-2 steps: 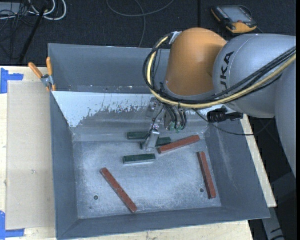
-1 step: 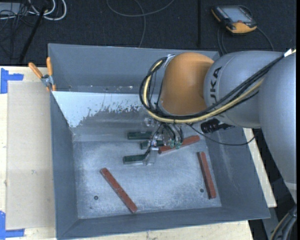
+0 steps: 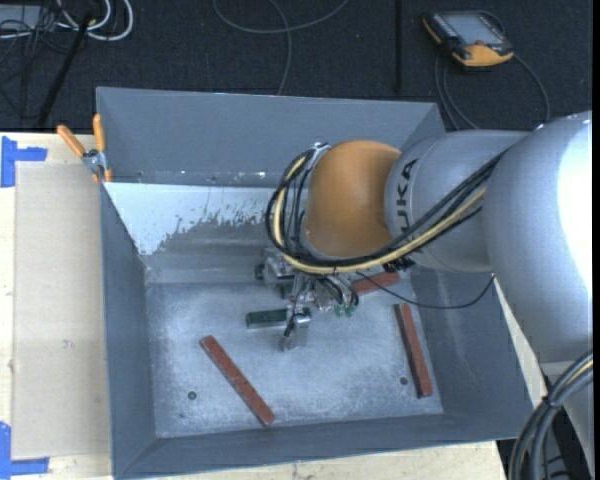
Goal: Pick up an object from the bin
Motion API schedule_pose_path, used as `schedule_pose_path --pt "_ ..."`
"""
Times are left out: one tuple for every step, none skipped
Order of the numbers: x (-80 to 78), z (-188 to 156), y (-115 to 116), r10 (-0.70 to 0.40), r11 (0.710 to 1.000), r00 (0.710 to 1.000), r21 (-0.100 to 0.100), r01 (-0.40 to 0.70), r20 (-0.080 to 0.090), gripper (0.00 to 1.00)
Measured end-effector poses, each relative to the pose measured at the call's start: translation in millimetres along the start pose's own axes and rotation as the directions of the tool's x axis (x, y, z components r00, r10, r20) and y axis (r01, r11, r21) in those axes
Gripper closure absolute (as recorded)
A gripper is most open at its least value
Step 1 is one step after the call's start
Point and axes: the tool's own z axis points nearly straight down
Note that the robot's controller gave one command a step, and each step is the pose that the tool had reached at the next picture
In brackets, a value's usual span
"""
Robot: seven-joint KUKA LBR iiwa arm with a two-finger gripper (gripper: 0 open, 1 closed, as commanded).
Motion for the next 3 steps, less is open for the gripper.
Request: schedule_pose_path --pt "-0.5 -2.5 1.1 0.001 1.000 1.000 0.001 -0.001 0.000 0.00" --pt "1.8 -2.2 20.6 -0.084 0.996 0.996 -0.001 0.084 -0.004 1.00" --pt "1.8 -2.2 20.6 -0.083 0.997 0.996 -0.001 0.083 -0.004 1.00"
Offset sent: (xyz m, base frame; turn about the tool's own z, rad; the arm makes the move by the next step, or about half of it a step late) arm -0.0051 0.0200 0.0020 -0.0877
